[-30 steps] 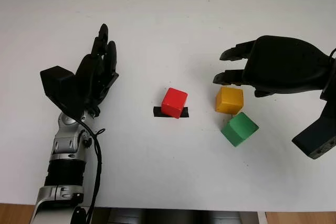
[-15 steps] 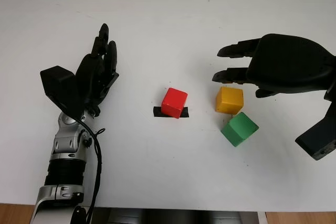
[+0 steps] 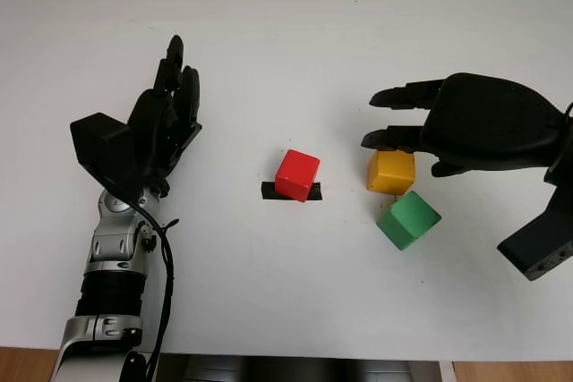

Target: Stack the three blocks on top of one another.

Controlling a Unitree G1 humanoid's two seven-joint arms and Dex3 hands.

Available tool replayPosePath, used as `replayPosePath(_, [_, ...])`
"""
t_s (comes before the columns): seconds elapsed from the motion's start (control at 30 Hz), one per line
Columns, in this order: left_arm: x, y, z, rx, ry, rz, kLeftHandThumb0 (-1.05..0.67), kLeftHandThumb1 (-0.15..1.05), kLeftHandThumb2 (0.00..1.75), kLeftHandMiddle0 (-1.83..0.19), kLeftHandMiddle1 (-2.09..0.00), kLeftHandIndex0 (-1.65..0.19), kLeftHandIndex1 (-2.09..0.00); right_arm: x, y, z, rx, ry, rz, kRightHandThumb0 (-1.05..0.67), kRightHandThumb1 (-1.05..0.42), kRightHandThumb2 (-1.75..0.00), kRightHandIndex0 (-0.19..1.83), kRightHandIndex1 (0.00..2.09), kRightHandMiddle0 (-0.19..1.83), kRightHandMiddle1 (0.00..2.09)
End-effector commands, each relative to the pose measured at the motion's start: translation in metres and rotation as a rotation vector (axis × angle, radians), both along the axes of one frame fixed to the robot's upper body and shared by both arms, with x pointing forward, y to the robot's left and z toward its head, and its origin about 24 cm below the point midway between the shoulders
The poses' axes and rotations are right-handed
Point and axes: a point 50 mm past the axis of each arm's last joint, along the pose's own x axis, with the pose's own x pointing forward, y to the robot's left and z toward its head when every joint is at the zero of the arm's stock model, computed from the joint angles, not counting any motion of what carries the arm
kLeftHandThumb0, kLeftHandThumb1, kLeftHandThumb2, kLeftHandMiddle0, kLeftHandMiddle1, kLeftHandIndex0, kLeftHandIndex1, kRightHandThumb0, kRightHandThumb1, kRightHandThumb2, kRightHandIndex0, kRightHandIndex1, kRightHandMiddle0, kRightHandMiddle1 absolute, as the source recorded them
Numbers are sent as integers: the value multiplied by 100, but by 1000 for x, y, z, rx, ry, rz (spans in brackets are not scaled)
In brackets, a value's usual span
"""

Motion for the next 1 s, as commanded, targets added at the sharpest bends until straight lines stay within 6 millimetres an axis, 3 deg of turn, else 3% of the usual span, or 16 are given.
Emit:
replayPosePath(0.0, [0, 0, 4, 29, -18, -5, -77, 105, 60, 14, -6, 15, -6, 0, -1, -6, 47, 27, -6, -39, -79, -5, 45, 4, 54, 22])
replayPosePath(0.47, [-1, -2, 4, 68, -31, 7, -77, 105, 61, 14, -5, 15, -6, 4, -3, -14, 100, 64, -10, -48, -81, -5, 41, 3, 52, 22])
replayPosePath(0.97, [-3, -4, 2, 69, -32, 7, -76, 105, 62, 14, -5, 15, -5, 6, 0, -17, 123, 55, 7, -41, -81, -5, 42, 4, 57, 26])
